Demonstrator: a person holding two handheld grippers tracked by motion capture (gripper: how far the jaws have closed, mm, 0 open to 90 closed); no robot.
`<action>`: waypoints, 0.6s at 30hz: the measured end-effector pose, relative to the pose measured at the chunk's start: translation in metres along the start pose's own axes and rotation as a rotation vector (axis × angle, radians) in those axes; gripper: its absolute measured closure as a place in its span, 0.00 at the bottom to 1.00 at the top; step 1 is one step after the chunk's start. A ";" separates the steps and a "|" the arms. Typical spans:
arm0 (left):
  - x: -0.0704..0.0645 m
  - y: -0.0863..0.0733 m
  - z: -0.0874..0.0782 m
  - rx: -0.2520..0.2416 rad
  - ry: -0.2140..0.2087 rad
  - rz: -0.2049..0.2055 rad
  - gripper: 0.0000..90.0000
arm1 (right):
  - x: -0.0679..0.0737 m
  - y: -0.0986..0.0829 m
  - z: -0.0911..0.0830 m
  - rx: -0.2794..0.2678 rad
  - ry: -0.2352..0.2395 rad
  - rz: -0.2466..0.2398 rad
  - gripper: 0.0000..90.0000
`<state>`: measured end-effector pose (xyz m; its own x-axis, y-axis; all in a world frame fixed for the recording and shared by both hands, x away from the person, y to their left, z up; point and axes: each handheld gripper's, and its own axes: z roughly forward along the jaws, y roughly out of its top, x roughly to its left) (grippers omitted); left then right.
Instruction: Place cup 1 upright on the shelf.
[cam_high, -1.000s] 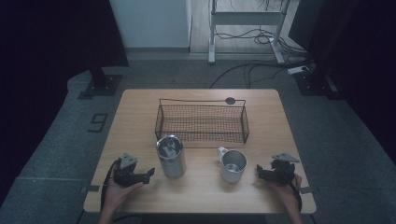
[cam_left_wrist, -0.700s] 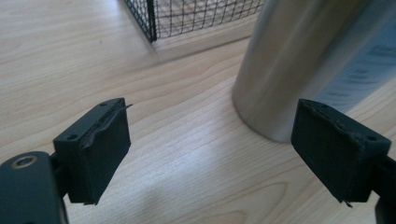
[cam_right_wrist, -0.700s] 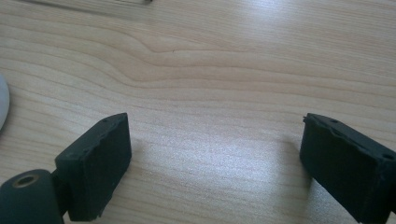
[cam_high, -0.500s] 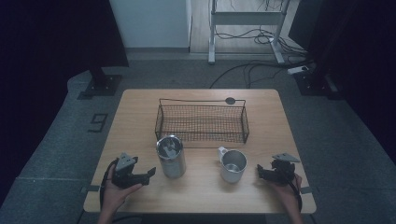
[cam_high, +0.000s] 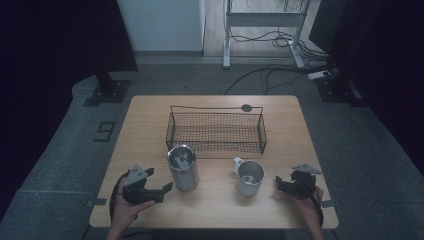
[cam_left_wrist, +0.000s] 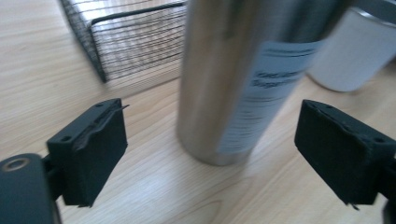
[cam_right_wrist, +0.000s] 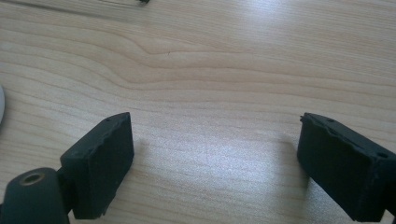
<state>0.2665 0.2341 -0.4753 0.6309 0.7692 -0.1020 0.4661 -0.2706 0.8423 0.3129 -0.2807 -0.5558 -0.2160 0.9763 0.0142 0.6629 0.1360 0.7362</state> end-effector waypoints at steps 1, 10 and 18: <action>0.000 0.000 0.000 0.000 0.000 0.000 0.08 | 0.000 0.000 0.000 0.000 0.000 0.000 0.12; -0.009 0.004 0.003 0.004 -0.026 0.015 0.03 | 0.000 0.000 0.000 0.000 0.000 0.000 0.12; -0.012 0.006 0.006 -0.014 -0.036 0.011 0.01 | 0.000 0.000 0.000 0.000 0.000 0.000 0.12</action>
<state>0.2656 0.2195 -0.4726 0.6576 0.7450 -0.1116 0.4509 -0.2706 0.8506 0.3129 -0.2807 -0.5558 -0.2159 0.9763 0.0141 0.6629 0.1359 0.7362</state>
